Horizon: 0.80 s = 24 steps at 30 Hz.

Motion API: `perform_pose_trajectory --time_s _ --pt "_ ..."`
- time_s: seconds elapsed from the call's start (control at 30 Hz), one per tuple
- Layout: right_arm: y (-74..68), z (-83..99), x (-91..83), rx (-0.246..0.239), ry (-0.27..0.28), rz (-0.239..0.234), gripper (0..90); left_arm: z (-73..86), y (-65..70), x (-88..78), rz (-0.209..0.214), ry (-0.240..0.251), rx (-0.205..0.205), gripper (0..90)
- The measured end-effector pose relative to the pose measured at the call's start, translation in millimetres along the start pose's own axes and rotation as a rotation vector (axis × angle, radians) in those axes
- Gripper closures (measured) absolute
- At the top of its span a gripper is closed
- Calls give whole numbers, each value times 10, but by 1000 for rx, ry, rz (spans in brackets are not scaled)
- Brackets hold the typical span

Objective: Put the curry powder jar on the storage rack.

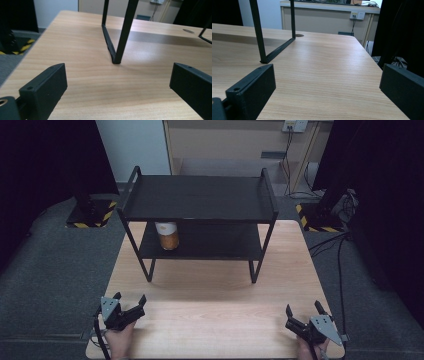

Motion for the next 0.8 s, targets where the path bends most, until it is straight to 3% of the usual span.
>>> perform_pose_trajectory --time_s 0.37,0.57,0.8 --pt "7 10 -13 7 12 0 5 12 -5 -17 -9 -6 -19 0" --pt "8 11 -14 8 12 1 6 25 -57 -34 4 3 -61 0" --pt "6 13 -18 9 16 3 6 23 -53 -30 1 0 -60 0"
Point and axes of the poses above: each handheld gripper's, and its own axes: x roughly forward along the jaws, z roughly out of its underside, y roughly to its right, the point moved 8 cm from there along x, roughly forward along the jaws, and after that the axes turned 10 degrees about -z, right-handed, at the moved point
